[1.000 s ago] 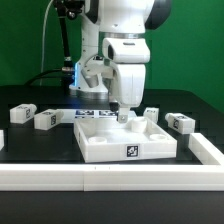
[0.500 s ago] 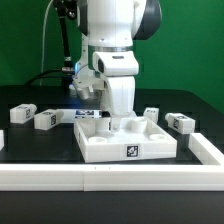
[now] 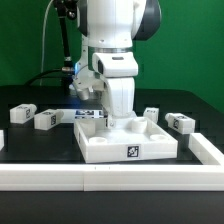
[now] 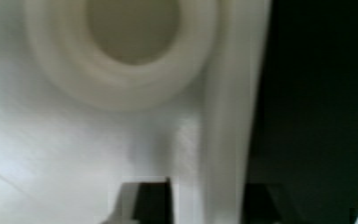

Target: Assemble one leg

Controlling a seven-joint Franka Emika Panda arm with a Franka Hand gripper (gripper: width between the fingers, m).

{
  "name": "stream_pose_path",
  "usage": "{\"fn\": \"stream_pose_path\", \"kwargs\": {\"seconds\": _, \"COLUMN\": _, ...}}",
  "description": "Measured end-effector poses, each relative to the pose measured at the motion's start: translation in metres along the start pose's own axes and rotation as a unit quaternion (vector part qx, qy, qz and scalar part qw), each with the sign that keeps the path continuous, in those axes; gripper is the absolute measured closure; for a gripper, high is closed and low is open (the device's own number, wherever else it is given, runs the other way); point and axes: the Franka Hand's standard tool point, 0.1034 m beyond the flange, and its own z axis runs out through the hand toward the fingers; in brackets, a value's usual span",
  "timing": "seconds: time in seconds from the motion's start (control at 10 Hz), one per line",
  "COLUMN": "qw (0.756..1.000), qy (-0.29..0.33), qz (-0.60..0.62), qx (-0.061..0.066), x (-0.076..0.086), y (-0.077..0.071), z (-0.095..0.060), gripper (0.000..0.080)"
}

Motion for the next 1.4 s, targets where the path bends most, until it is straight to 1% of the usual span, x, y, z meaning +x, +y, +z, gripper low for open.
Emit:
{"fn": "stream_pose_path", "kwargs": {"seconds": 0.1, "qw": 1.0, "qy": 0.0, "qz": 0.0, "qx": -0.001, "x": 0.0, "y": 0.0, "z": 0.0, "gripper": 0.0742}}
{"fn": "stream_pose_path", "kwargs": {"seconds": 0.9, "qw": 1.0, "qy": 0.0, "qz": 0.001, "qx": -0.001, "x": 0.0, "y": 0.001, "z": 0.0, "gripper": 0.0742}}
{"fn": "stream_pose_path", "kwargs": {"seconds": 1.0, "qw": 1.0, "qy": 0.001, "qz": 0.028, "qx": -0.004, "x": 0.005, "y": 0.007, "z": 0.0, "gripper": 0.0742}}
{"fn": "stream_pose_path", "kwargs": {"seconds": 1.2, "qw": 0.999, "qy": 0.002, "qz": 0.045, "qx": -0.016, "x": 0.016, "y": 0.032, "z": 0.0, "gripper": 0.0742}}
{"fn": "stream_pose_path", "kwargs": {"seconds": 1.3, "qw": 0.998, "qy": 0.004, "qz": 0.049, "qx": -0.025, "x": 0.021, "y": 0.04, "z": 0.0, "gripper": 0.0742}}
{"fn": "stream_pose_path", "kwargs": {"seconds": 1.4, "qw": 0.998, "qy": 0.006, "qz": 0.052, "qx": -0.028, "x": 0.026, "y": 0.044, "z": 0.0, "gripper": 0.0742}}
